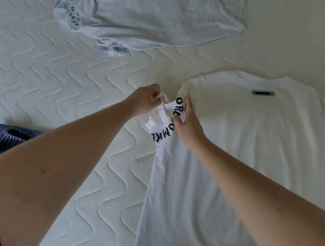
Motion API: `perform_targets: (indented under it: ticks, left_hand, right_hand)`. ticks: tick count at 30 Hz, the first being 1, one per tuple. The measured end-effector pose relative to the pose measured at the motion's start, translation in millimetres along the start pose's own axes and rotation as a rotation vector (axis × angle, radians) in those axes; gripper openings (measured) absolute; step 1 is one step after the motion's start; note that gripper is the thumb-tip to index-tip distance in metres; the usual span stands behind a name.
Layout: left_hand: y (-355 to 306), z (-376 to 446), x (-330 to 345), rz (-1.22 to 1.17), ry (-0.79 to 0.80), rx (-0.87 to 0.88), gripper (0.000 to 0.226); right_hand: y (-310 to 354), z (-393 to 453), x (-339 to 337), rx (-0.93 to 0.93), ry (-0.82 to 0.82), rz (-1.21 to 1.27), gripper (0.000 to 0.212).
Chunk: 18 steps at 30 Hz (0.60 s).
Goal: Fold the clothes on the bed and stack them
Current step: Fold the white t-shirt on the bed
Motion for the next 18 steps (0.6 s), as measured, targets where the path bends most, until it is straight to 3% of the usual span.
perform_targets:
  ticks: [4,7,10,12,15,18]
  left_hand:
    - [40.2,-25.3,-37.4,-0.289,-0.175,-0.177,0.026]
    - [81.2,-52.8,-48.9,-0.516,-0.212,-0.281,0.023]
    - [123.2,-75.9,-47.9,-0.515,-0.283,-0.452,0.008]
    - [140.2,-84.3,-32.1,-0.520,-0.249,-0.539,0.016]
    - [134.2,-85.5,1.4,-0.523,-0.068,-0.534,0.042]
    - [121.6,-78.5,14.4,-0.552,-0.028,-0.559,0.060]
  right_hand:
    - [-3.7,11.5,4.7,0.022,0.005,0.029,0.064]
    - [-4.0,19.5,7.4,-0.038,0.000,-0.245,0.061]
    - [-11.4,23.8,9.1,-0.042,0.009,-0.445,0.064]
    - [-12.5,24.3,10.8,-0.051,0.010,-0.506,0.066]
    - [-8.6,23.3,14.8,-0.041,0.001,-0.522,0.068]
    - [7.4,15.9,18.6,-0.109,-0.057,-0.550,0.068]
Point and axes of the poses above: each hand's wrist, its own z-axis towards the middle knuckle, its own x-axis out of the palm, y = z × x, the point moved 8 cm from there along z, towards the middle knuckle, and after that the axes turned 4 degrees about -x, right-handed, at the moved point
